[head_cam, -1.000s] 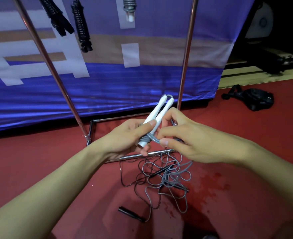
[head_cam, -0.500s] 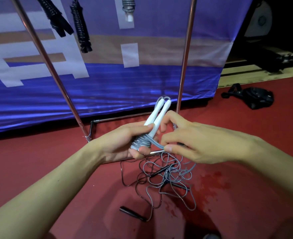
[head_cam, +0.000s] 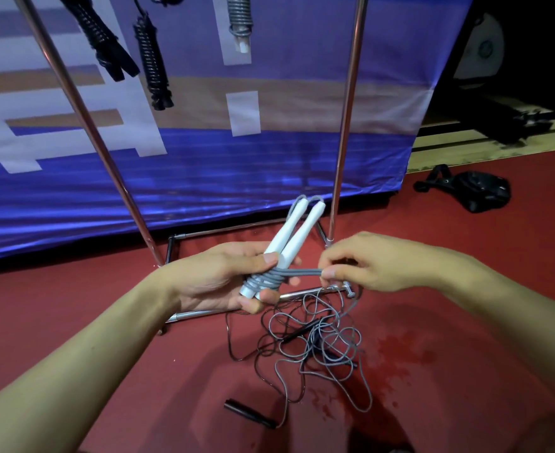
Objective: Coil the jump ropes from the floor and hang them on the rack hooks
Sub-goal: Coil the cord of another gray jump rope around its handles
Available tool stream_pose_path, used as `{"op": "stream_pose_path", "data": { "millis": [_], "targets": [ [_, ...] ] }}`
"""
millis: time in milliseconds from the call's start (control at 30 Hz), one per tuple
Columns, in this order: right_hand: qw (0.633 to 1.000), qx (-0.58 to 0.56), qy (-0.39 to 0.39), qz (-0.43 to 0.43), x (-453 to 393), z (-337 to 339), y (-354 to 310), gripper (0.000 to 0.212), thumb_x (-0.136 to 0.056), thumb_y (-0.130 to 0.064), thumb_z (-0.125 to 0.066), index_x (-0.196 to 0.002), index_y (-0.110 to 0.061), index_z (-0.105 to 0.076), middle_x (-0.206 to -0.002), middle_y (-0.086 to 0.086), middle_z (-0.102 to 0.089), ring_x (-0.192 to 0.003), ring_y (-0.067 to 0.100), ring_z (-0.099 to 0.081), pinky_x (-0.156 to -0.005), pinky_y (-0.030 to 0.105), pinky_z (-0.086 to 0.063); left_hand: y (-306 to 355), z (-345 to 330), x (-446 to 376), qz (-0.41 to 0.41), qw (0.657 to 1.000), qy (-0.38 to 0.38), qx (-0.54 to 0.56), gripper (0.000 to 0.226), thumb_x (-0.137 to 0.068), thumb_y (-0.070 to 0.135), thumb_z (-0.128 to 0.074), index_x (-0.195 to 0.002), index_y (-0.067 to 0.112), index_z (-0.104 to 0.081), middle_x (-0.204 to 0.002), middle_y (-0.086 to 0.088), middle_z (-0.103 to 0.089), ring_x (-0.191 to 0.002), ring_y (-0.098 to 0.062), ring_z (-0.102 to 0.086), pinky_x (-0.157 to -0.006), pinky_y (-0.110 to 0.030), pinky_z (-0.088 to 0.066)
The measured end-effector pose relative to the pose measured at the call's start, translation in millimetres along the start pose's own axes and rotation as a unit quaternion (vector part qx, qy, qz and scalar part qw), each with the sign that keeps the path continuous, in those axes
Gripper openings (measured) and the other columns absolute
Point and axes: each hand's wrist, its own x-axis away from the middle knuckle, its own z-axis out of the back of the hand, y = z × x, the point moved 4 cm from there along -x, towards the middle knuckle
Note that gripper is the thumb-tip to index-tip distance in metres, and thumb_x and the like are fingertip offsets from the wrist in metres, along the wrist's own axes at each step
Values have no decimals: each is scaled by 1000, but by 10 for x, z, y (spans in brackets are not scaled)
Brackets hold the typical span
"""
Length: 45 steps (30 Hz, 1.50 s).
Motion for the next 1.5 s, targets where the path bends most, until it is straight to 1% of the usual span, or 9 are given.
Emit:
{"op": "stream_pose_path", "data": {
  "millis": [100,233,300,500,633,967,1233,1333,1500],
  "targets": [
    [997,46,50,25,-68,34,61,13,-100,-36,-63,-102,-29,-74,-108,-9,-60,-103,12,-56,-97,26,-43,-27,-94,-14,29,999,-8,-40,44,-102,18,-56,-142,0,-46,-115,-25,-62,-73,-19,-47,-56,-26,-29],
    [998,-46,21,-35,-152,-45,90,16,-99,-15,-64,-100,-27,-74,-84,-15,-74,-80,-6,-67,-76,11,-47,-10,-152,-18,47,993,-37,-100,51,-104,18,-50,-145,-7,-31,-116,-21,-63,-75,-17,-46,-57,-25,-31],
    [985,-163,5,-49,-170,-126,103,20,-93,-3,-63,-105,-15,-74,-95,2,-77,-88,6,-71,-86,28,-56,-42,-169,-18,70,985,-58,-148,46,-106,19,-49,-142,-6,-37,-118,-18,-64,-76,-16,-47,-57,-22,-37],
    [835,-545,6,-80,-212,-156,-31,37,-100,0,-46,-133,-5,-63,-132,16,-68,-122,25,-67,-115,49,-42,-72,-150,-49,122,975,-78,-168,31,-106,19,-50,-135,7,-50,-113,-14,-66,-76,-15,-51,-57,-15,-46],
    [692,-711,65,-103,-265,-33,-75,44,-90,-16,-56,-133,-7,-63,-126,19,-70,-112,23,-72,-94,31,-59,-97,-160,-52,181,951,-85,-237,29,-103,27,-53,-129,14,-51,-104,-8,-67,-73,-12,-54,-54,-14,-43],
    [605,-753,224,-128,-243,212,-30,3,-95,-5,-63,-97,-6,-66,-97,8,-78,-89,19,-77,-86,37,-62,-271,12,-287,172,909,55,-376,17,-109,32,-52,-116,22,-40,-96,-1,-73,-70,-16,-48,-54,-22,-38],
    [634,-724,258,-91,-93,343,-138,12,-100,0,-51,-108,-7,-54,-92,14,-75,-97,33,-76,-91,49,-60,-84,237,-328,66,822,225,-519,26,-105,47,-52,-101,25,-38,-94,5,-74,-67,-10,-57,-70,-32,-49],
    [766,-560,300,-99,9,380,-60,47,-101,3,-51,-133,-31,-45,-100,16,-77,-95,24,-77,-90,41,-62,-68,340,-307,35,852,267,-448,28,-105,43,-54,-107,20,-39,-102,-2,-76,-66,-11,-57,-62,-31,-51],
    [959,-31,196,-202,130,262,22,27,-93,-19,-56,-86,-35,-76,-71,-11,-76,-58,-9,-65,-65,11,-54,-19,488,-170,-18,894,326,-307,27,-103,37,-56,-108,17,-39,-98,-7,-69,-67,-13,-52,-54,-25,-46]
  ]
}}
